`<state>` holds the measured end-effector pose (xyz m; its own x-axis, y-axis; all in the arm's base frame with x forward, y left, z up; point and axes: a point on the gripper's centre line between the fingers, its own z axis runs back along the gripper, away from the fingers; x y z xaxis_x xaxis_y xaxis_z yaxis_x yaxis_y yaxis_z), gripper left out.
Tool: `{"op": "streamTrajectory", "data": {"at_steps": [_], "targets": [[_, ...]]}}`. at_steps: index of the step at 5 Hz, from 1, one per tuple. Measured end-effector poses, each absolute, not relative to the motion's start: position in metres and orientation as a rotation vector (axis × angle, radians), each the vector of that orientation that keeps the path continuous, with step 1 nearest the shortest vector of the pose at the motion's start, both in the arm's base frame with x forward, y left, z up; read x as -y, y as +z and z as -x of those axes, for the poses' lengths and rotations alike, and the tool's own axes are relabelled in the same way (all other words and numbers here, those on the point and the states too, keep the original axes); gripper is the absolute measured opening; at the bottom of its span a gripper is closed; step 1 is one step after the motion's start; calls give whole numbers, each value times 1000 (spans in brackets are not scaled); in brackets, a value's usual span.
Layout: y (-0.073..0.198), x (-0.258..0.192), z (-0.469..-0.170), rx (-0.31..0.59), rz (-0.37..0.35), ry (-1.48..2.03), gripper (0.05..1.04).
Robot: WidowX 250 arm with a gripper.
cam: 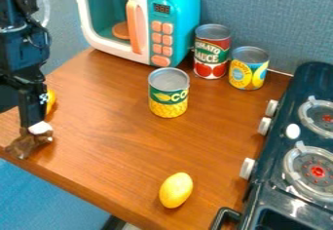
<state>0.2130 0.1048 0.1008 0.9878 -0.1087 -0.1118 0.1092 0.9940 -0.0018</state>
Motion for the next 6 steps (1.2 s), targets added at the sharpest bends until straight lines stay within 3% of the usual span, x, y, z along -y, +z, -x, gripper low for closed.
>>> {"op": "streamTrajectory", "data": {"at_steps": [1,2,3,6], "targets": [[95,-104,-211,-134,6,-104,997],[72,-119,-211,-203,-65,-72,997],[61,-125,-217,-220,-82,-68,997],[12,-129,-222,-307,-49,-48,967]]}}
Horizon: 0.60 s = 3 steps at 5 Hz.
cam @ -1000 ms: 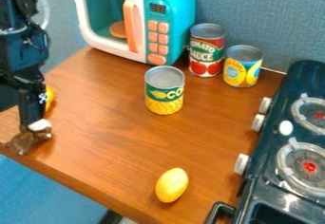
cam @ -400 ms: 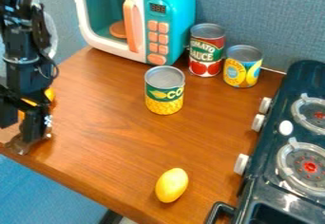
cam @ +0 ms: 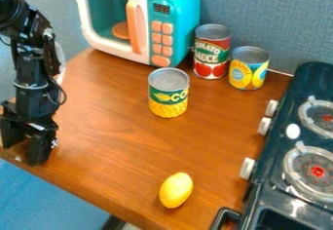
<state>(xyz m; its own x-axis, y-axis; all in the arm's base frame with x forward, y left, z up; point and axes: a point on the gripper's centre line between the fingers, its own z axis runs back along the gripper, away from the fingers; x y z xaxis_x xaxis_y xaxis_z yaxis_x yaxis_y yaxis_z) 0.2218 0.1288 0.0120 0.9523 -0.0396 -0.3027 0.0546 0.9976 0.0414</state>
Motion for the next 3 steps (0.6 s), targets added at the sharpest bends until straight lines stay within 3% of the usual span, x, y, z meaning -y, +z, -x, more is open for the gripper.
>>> {"op": "streamTrajectory", "data": {"at_steps": [2,3], "targets": [[15,-124,-225,-275,-29,-14,491],[60,-113,-230,-162,3,-15,324]]}}
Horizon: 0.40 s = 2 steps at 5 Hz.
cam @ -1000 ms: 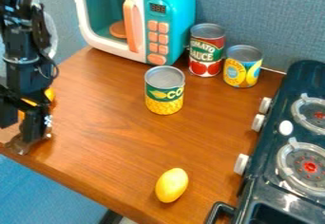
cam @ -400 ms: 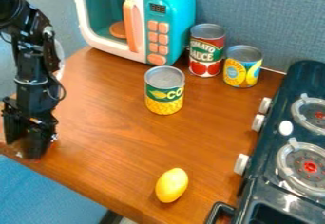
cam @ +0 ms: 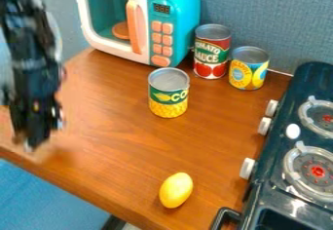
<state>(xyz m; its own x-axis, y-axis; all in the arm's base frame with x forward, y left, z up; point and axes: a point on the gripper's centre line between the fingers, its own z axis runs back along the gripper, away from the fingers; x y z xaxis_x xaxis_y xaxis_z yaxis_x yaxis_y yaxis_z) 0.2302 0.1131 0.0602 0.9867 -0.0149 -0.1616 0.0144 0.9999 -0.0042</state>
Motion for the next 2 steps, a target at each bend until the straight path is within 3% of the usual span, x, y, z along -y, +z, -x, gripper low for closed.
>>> {"op": "streamTrajectory", "data": {"at_steps": [1,2], "targets": [[103,-86,-247,-72,-4,-68,203],[114,-60,-266,-38,-25,-89,152]]}}
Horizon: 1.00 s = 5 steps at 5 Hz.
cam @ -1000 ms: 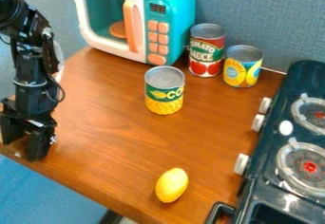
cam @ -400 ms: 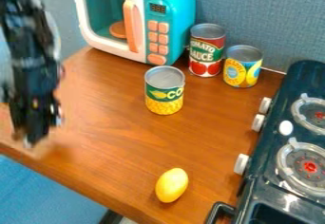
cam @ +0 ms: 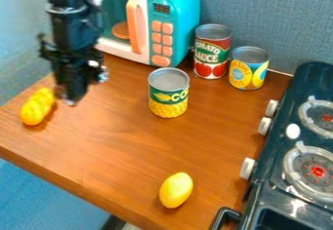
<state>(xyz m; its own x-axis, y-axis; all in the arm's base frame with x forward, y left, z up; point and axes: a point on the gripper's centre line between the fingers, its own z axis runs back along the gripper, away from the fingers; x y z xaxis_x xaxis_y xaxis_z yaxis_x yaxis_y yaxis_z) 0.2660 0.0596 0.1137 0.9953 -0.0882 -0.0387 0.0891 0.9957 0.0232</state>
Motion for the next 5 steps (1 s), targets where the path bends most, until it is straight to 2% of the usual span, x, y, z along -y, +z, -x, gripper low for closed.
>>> {"op": "streamTrajectory", "data": {"at_steps": [1,2,3,5], "targets": [[87,-42,-282,-96,66,-204,140],[65,-31,-286,-173,112,-432,140],[47,-18,-283,-232,128,-616,140],[40,5,-287,-233,109,-659,140]]}}
